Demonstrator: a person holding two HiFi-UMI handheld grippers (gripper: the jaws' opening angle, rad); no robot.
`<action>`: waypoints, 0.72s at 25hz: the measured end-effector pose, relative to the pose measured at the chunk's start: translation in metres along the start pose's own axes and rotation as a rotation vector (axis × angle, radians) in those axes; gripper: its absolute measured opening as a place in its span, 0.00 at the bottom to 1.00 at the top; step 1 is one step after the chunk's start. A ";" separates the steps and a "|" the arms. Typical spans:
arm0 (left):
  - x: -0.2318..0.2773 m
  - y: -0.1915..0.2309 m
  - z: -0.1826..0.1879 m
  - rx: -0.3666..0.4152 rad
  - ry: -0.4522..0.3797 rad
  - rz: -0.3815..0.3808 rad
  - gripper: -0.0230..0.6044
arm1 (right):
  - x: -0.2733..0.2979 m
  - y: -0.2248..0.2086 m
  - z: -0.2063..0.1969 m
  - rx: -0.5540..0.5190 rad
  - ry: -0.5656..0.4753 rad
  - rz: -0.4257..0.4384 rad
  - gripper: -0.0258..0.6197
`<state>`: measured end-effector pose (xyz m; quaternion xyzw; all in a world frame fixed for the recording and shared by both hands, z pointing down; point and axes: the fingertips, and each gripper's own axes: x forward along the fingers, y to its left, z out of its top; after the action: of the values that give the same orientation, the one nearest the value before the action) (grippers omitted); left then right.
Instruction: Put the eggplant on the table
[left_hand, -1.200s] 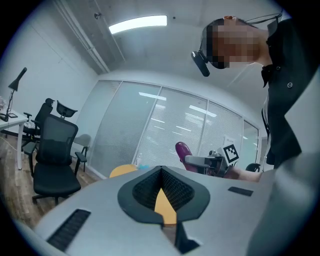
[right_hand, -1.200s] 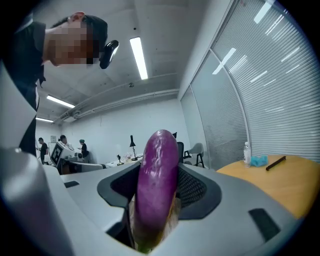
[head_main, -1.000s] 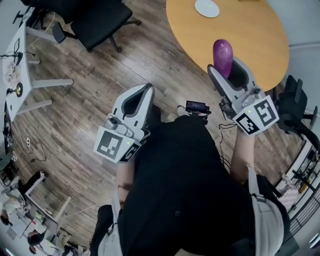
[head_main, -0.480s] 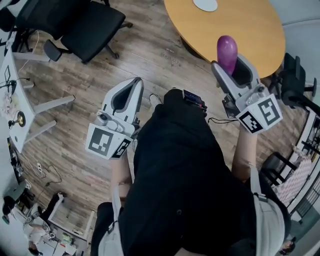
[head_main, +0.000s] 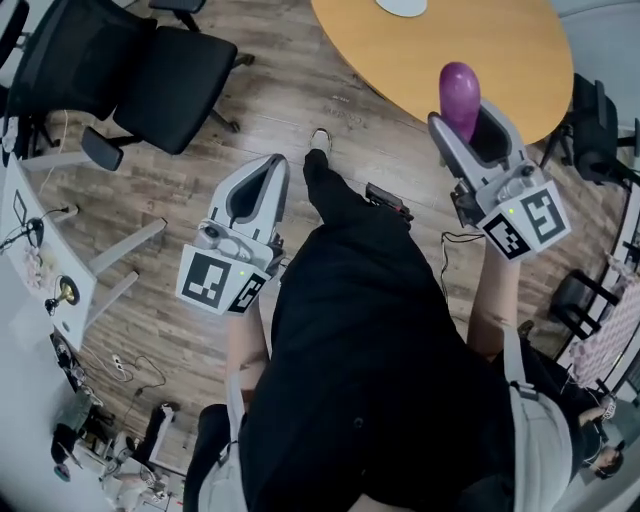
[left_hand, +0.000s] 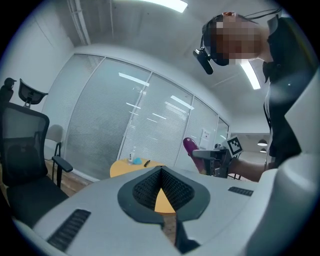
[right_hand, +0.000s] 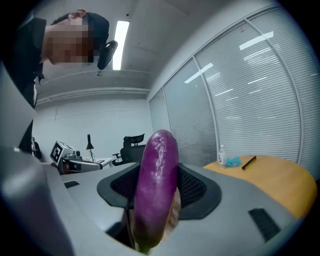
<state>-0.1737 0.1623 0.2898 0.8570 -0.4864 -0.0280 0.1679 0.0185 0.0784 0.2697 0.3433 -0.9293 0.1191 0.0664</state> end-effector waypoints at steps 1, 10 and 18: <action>0.009 0.009 0.007 0.010 0.006 -0.015 0.05 | 0.009 -0.008 0.002 0.009 -0.006 -0.015 0.40; 0.080 0.093 0.065 0.097 0.044 -0.102 0.05 | 0.091 -0.060 0.042 0.036 -0.094 -0.121 0.40; 0.147 0.125 0.078 0.132 0.089 -0.160 0.05 | 0.102 -0.109 0.046 0.052 -0.114 -0.214 0.40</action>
<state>-0.2155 -0.0406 0.2728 0.9027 -0.4093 0.0288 0.1297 0.0103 -0.0775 0.2654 0.4484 -0.8861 0.1158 0.0169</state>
